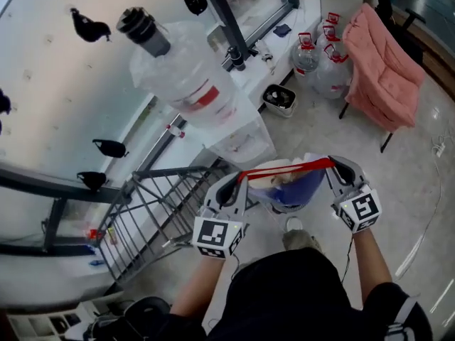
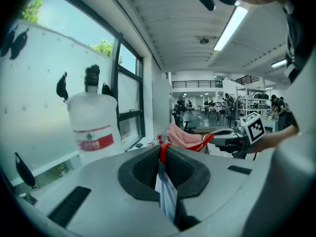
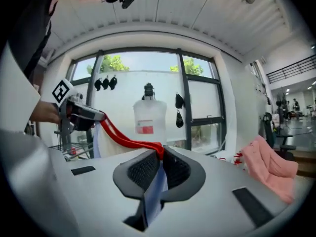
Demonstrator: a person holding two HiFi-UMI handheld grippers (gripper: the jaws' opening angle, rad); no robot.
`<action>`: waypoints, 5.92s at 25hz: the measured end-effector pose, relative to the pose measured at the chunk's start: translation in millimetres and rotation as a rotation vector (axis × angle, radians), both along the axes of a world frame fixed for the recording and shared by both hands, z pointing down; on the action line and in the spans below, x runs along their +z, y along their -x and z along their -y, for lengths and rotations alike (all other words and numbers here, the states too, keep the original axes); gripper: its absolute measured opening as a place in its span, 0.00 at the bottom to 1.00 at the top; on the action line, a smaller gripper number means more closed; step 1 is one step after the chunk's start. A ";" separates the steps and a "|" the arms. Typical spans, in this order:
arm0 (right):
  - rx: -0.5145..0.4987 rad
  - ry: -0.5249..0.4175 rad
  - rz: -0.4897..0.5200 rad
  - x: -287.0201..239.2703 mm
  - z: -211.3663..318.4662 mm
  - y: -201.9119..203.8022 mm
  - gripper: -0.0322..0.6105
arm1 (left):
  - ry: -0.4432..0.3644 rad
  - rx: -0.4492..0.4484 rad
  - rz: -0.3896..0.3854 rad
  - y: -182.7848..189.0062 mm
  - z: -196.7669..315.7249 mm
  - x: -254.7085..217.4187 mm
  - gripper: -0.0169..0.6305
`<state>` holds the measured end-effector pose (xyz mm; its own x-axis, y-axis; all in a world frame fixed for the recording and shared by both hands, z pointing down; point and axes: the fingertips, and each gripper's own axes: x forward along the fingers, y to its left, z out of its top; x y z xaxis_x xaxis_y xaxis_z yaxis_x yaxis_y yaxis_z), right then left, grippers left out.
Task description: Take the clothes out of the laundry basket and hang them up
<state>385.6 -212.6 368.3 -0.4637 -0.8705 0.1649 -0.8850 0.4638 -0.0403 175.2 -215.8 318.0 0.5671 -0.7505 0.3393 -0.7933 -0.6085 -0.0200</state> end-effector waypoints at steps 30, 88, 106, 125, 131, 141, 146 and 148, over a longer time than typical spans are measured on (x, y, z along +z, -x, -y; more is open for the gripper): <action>-0.782 -0.375 -0.092 -241.7 -256.7 550.3 0.07 | -0.517 -0.754 0.107 506.0 -403.0 -217.0 0.05; -0.817 -0.044 -0.525 44.3 -117.3 1225.8 0.07 | 0.022 -0.818 0.140 1193.3 -249.9 102.4 0.05; -0.723 0.190 -0.669 209.0 -36.0 1270.8 0.07 | 0.331 -0.719 0.080 1236.8 -168.3 277.1 0.05; -0.748 0.132 -0.914 282.0 -37.2 1264.6 0.13 | 0.479 -0.487 0.383 1218.6 -143.5 354.8 0.05; -0.723 0.168 -0.857 276.1 -36.7 1260.8 0.30 | 0.477 -0.533 0.288 1226.4 -148.0 348.5 0.19; -0.671 0.269 -0.661 230.3 -63.0 1218.2 0.33 | 0.373 -0.602 0.147 1221.8 -166.6 286.8 0.22; -0.666 0.288 -0.470 182.1 -93.0 1176.0 0.33 | 0.304 -0.621 0.068 1193.9 -187.6 239.2 0.22; -0.652 0.291 -0.402 160.9 -107.9 1152.5 0.33 | 0.249 -0.605 0.081 1174.4 -199.1 213.7 0.22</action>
